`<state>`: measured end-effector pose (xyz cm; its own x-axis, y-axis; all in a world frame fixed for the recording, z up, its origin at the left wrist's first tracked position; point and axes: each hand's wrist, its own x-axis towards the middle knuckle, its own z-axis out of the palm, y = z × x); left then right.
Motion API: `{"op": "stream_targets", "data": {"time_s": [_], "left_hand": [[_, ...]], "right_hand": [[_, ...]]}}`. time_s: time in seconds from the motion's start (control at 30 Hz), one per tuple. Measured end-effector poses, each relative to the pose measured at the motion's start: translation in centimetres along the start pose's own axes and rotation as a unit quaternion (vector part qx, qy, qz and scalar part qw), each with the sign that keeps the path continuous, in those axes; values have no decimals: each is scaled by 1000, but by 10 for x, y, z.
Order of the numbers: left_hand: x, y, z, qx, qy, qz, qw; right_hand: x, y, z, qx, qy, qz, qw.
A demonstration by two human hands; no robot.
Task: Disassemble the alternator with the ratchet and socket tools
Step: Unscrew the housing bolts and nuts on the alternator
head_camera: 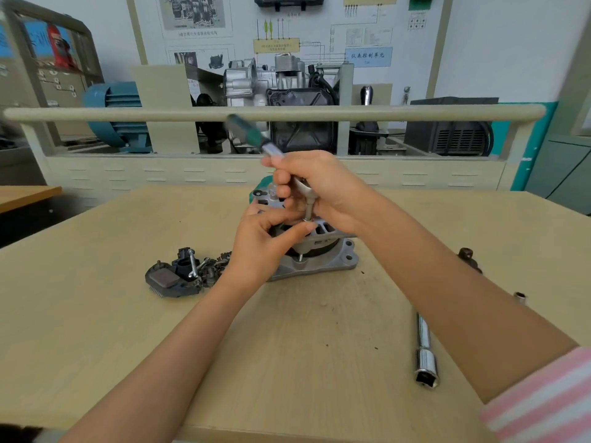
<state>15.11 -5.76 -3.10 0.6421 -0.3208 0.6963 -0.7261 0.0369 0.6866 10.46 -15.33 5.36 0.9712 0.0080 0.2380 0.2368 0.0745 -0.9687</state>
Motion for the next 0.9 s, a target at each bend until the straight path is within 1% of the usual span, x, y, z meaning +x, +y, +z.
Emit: {"op": "stream_targets", "data": {"time_s": [0.03, 0.07, 0.1, 0.13, 0.17, 0.2, 0.27, 0.4, 0.47, 0.53, 0.6, 0.63, 0.7, 0.73, 0.8, 0.83, 0.9], "left_hand": [[0, 0, 1, 2, 13, -6, 1000], [-1, 0, 2, 7, 23, -10, 1000], [-1, -1, 2, 14, 25, -12, 1000], [-1, -1, 3, 21, 21, -13, 999], [-1, 0, 3, 25, 15, -15, 999], [-1, 0, 3, 28, 11, -17, 999], [-1, 1, 3, 29, 12, -21, 999], [-2, 1, 3, 46, 18, -19, 999], [-2, 2, 3, 54, 15, -22, 998], [-2, 2, 2, 50, 14, -24, 998], [-3, 2, 0, 54, 3, -27, 998], [-4, 3, 0, 55, -5, -33, 998], [-5, 3, -1, 48, -15, -49, 998], [-5, 3, -2, 46, -18, -53, 997], [-4, 4, -3, 45, -28, -57, 997], [-4, 4, -3, 46, -33, -59, 997], [-3, 4, -4, 53, -35, -59, 996]], "right_hand": [[-1, 4, 4, 41, 73, -19, 996], [-1, 7, 8, 79, 160, -36, 983], [-1, 10, 12, 110, 247, -46, 962], [-2, 12, 14, 141, 316, -49, 937], [-2, 13, 16, 185, 355, -47, 915], [-4, 13, 18, 241, 368, -45, 897], [-10, 12, 19, 304, 357, -52, 882], [-17, 5, 15, 338, 321, -55, 883], [-15, -1, 11, 342, 274, -30, 898], [-13, -7, 7, 319, 223, 0, 921], [-9, -11, 4, 253, 184, 28, 949], [-7, -13, 4, 199, 172, 42, 964], [2, -15, 4, 57, 154, 74, 984], [6, -17, 4, -21, 134, 90, 987], [14, -22, 5, -150, 51, 119, 980], [17, -24, 6, -188, -4, 137, 973], [21, -28, 3, -204, -106, 176, 957]]}}
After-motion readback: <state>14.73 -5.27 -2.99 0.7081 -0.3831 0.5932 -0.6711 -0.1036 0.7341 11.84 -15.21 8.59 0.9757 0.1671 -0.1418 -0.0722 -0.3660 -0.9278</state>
